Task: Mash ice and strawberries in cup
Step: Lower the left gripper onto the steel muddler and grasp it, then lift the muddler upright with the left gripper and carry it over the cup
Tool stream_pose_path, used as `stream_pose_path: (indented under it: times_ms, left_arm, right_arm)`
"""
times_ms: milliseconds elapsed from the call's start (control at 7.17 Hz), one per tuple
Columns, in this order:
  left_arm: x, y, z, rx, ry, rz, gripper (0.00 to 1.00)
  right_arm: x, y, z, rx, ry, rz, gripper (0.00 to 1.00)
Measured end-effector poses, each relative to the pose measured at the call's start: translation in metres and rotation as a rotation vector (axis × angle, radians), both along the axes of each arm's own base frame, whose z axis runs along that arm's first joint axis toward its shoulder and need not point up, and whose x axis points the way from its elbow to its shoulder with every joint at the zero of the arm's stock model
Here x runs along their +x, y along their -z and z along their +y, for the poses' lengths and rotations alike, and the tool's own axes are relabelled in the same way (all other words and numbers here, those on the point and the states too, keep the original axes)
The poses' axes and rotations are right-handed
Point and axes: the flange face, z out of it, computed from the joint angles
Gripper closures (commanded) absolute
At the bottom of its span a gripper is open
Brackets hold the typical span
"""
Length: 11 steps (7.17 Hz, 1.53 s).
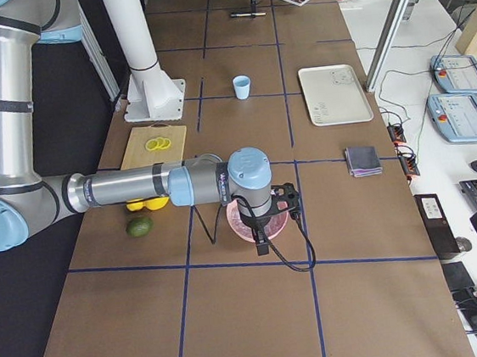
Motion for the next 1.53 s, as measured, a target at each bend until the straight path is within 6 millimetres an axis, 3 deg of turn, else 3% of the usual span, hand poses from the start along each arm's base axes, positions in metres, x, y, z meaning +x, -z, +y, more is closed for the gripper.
stream_pose_path:
  times_ms: [418,697,976,1534]
  left_arm:
    - [0.002,0.006,-0.003,0.010,-0.004,0.011,1.00]
    - [0.004,0.027,-0.011,0.061,-0.005,0.035,1.00]
    - [0.005,0.072,-0.023,0.250,-0.001,0.122,1.00]
    - [0.025,0.202,-0.067,0.621,0.022,0.333,1.00]
  right_arm:
    - [0.000,0.000,0.000,0.000,-0.001,0.000,0.01]
    - [0.000,0.001,0.000,0.001,-0.001,0.000,0.01]
    - [0.000,0.001,0.001,0.002,0.000,-0.001,0.01]
    - [0.000,0.000,0.004,-0.001,0.000,-0.002,0.01]
